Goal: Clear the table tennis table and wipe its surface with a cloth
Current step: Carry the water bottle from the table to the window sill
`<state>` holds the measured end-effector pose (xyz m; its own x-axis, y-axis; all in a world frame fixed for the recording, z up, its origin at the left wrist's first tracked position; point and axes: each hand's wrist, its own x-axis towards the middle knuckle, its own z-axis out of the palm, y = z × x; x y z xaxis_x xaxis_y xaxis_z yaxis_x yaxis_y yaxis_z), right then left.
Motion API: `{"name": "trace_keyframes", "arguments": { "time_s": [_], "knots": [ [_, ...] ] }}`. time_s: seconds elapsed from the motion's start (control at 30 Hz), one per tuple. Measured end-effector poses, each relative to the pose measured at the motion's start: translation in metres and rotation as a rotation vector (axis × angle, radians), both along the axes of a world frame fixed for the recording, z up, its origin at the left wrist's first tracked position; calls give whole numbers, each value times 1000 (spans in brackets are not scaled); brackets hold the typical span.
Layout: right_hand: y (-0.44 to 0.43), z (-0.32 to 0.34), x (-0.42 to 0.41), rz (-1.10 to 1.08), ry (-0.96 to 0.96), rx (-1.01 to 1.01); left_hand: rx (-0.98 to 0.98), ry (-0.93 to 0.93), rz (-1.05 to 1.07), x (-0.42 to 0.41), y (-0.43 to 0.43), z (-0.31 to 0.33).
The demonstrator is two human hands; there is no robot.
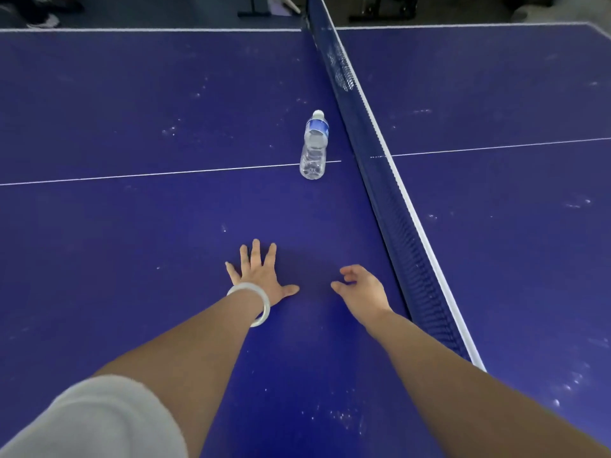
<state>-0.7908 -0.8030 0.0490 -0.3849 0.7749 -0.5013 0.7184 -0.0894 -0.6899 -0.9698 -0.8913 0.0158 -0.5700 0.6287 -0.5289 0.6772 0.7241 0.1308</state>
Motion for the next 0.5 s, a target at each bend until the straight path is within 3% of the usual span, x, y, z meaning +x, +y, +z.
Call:
{"name": "trace_keyframes", "arguments": {
  "time_s": [0.3, 0.5],
  "knots": [
    [116, -10, -115, 15, 73, 115, -85, -55, 139, -17, 49, -15],
    [202, -11, -214, -93, -27, 296, -137, -82, 132, -20, 52, -22]
  ]
}}
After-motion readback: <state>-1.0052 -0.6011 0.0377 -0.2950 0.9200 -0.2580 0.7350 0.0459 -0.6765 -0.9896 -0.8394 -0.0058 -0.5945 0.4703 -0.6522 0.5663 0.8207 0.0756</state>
